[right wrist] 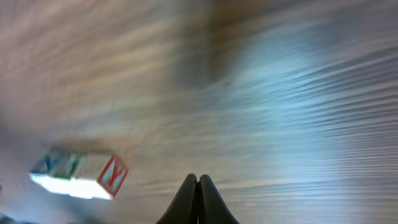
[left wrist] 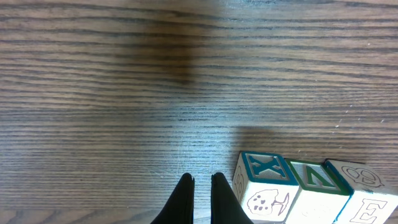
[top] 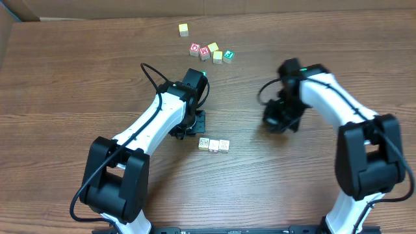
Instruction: Flip 4 blocks
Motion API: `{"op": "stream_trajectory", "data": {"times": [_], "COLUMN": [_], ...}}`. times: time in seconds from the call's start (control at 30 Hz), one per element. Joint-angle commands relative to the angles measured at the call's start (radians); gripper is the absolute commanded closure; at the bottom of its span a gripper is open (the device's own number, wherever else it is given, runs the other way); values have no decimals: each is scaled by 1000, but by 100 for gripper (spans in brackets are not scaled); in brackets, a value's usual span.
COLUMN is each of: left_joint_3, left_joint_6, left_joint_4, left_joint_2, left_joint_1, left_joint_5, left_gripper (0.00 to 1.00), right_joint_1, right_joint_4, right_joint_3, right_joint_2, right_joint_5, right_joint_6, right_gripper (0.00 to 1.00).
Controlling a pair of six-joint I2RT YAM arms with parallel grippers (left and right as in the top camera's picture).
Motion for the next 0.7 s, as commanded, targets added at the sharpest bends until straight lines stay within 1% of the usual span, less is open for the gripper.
{"op": "stream_trajectory", "data": {"times": [0.0, 0.03, 0.17, 0.37, 0.5, 0.67], "left_joint_3": [-30, -45, -85, -107, -107, -107], "left_joint_6": [19, 18, 18, 18, 18, 18], "left_joint_4": [3, 8, 40, 73, 98, 113], "left_joint_2": [-24, -24, -24, -24, -24, -24], "left_joint_1": [1, 0, 0, 0, 0, 0], "left_joint_5": [11, 12, 12, 48, 72, 83], "left_gripper": [96, 96, 96, 96, 96, 95], "right_joint_1": [108, 144, 209, 281, 327, 367], "right_joint_4": [22, 36, 75, 135, 140, 162], "right_joint_3": [-17, -24, -27, -27, -27, -27], "right_joint_2": [-42, -42, -42, -42, -42, -42], "right_joint_5": [-19, -11, 56, 67, 145, 164], "right_joint_6": [-24, -8, 76, 105, 184, 205], "right_gripper": [96, 96, 96, 96, 96, 96]}}
